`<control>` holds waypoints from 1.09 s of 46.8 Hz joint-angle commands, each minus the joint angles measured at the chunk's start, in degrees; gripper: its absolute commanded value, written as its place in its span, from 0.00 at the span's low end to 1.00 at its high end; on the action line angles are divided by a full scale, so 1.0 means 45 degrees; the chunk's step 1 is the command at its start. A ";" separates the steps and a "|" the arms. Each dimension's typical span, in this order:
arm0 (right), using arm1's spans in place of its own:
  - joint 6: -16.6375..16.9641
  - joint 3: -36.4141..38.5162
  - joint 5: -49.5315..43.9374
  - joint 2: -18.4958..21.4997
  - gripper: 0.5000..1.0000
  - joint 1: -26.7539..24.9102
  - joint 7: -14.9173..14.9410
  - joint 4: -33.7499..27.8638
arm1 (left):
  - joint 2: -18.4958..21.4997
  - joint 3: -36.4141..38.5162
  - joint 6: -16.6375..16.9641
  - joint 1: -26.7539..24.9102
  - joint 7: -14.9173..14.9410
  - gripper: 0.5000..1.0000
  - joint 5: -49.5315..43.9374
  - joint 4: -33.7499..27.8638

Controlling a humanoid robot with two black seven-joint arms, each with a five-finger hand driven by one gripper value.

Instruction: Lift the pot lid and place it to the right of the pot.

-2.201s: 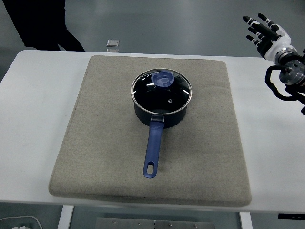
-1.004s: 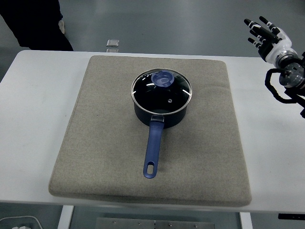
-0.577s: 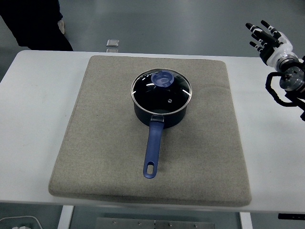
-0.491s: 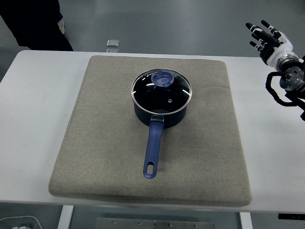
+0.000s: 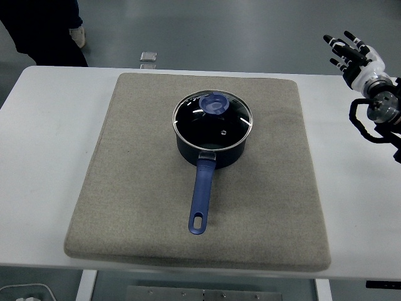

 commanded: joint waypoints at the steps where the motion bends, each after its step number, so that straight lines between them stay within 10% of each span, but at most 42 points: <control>1: 0.0014 0.0023 -0.0901 -0.0082 0.84 0.0102 -0.0049 -0.0014 | 0.0000 0.0000 0.0000 -0.0001 0.0000 1.00 0.0000 0.0000; 34: 0.0502 -0.0600 -0.6020 -0.0609 0.83 0.2601 0.0048 -0.0151 | 0.0000 0.0000 0.0000 -0.0001 0.0000 1.00 0.0000 0.0000; 51: 0.3880 -0.1363 -0.8655 -0.0961 0.84 0.4125 0.1025 -0.0190 | 0.0000 0.0000 0.0000 -0.0001 0.0000 1.00 0.0000 0.0000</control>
